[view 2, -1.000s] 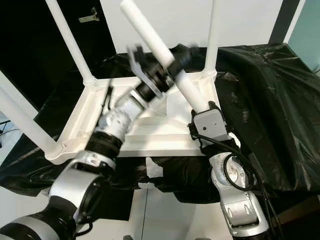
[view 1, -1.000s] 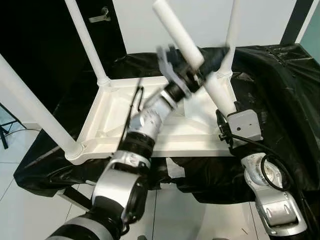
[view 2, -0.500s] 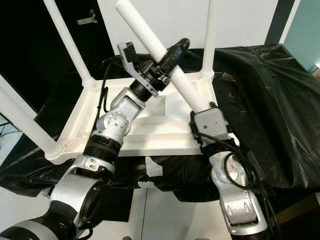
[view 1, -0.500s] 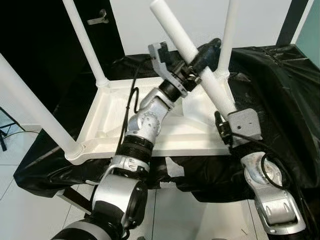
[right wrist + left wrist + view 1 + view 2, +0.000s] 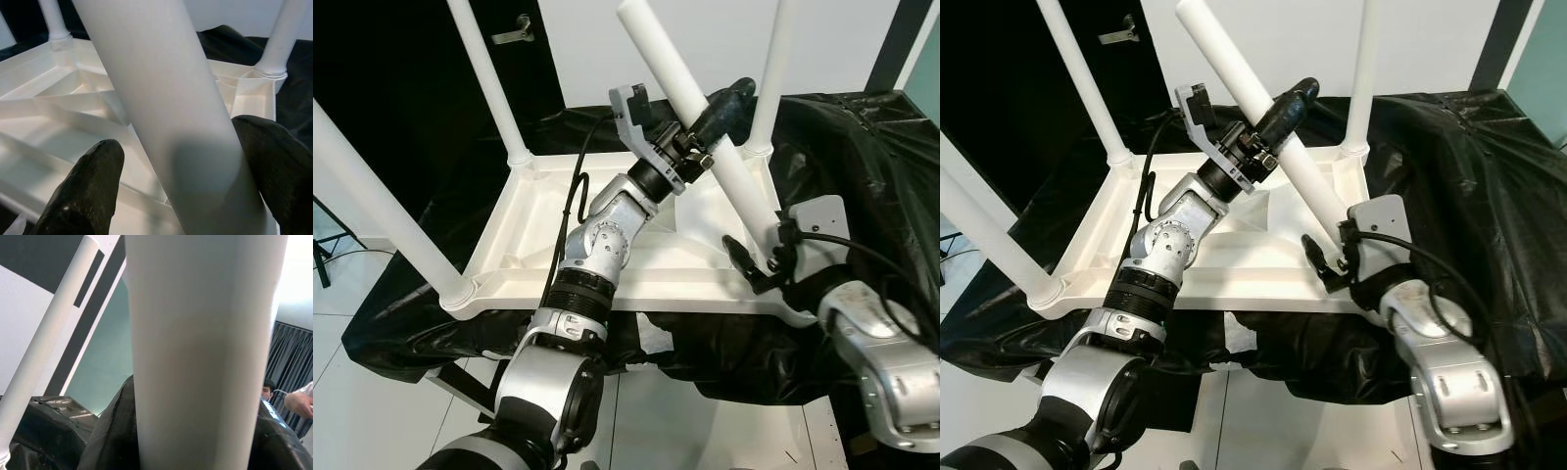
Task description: Building children table
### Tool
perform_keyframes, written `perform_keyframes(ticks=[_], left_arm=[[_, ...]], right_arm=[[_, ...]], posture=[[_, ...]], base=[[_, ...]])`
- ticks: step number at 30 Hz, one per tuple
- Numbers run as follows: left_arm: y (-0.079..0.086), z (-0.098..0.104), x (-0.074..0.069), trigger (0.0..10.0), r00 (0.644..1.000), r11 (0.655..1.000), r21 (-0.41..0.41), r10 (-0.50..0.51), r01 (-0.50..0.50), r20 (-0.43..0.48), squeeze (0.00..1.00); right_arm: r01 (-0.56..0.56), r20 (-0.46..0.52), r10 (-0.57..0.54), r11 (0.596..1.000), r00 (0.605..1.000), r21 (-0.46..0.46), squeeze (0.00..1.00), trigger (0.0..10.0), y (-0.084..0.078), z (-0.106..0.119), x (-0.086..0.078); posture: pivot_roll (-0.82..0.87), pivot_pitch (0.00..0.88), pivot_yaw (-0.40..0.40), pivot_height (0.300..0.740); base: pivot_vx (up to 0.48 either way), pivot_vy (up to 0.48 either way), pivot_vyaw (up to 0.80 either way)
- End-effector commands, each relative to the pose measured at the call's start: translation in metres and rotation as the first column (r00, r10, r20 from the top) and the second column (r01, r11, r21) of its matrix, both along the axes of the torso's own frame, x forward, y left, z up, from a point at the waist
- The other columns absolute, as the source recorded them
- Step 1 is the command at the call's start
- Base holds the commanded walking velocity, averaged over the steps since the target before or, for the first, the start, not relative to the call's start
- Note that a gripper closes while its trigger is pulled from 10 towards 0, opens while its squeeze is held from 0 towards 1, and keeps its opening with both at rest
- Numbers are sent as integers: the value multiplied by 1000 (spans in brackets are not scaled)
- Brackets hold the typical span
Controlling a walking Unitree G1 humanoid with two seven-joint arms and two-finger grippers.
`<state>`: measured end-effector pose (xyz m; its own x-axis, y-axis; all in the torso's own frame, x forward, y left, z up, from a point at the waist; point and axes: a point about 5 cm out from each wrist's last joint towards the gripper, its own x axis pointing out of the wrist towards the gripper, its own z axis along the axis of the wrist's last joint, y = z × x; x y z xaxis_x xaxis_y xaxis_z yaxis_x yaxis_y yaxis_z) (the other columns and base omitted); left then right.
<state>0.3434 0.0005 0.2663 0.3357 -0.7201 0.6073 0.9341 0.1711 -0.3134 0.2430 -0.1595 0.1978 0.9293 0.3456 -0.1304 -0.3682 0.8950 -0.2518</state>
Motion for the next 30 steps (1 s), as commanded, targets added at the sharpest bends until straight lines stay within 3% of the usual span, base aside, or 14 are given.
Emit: perform_keyframes(ticks=[1,8,12,20,21,30], left_arm=[[-8,-4,-9,0,991,994,36,-110,108,70,0],[-8,-4,-9,0,992,994,41,-107,105,73,0],[-9,-4,-9,0,992,994,51,-103,99,78,0],[-10,-4,-10,0,991,994,58,-101,97,84,0],[-12,-3,-11,0,991,994,52,-104,100,85,0],[-12,-2,-13,0,991,993,30,-113,111,79,0]], right_arm=[[-93,-165,99,995,981,46,0,10000,11,-24,-6],[-116,-206,121,993,971,36,0,10000,6,-17,-8],[-123,-223,114,992,968,-25,0,10000,-10,-3,-7],[-118,-224,99,990,970,-72,0,10000,-25,10,-7],[-101,-242,81,992,967,-71,0,0,-28,1,-5],[-46,-258,32,998,966,-51,0,0,-31,-13,0]], posture=[[-253,0,96,740],[-253,0,97,740],[-256,0,98,740],[-259,0,96,740],[-254,0,101,740],[-254,0,105,740]], base=[[0,0,0],[0,0,0],[0,0,0],[0,0,0],[0,0,0],[0,0,0]])
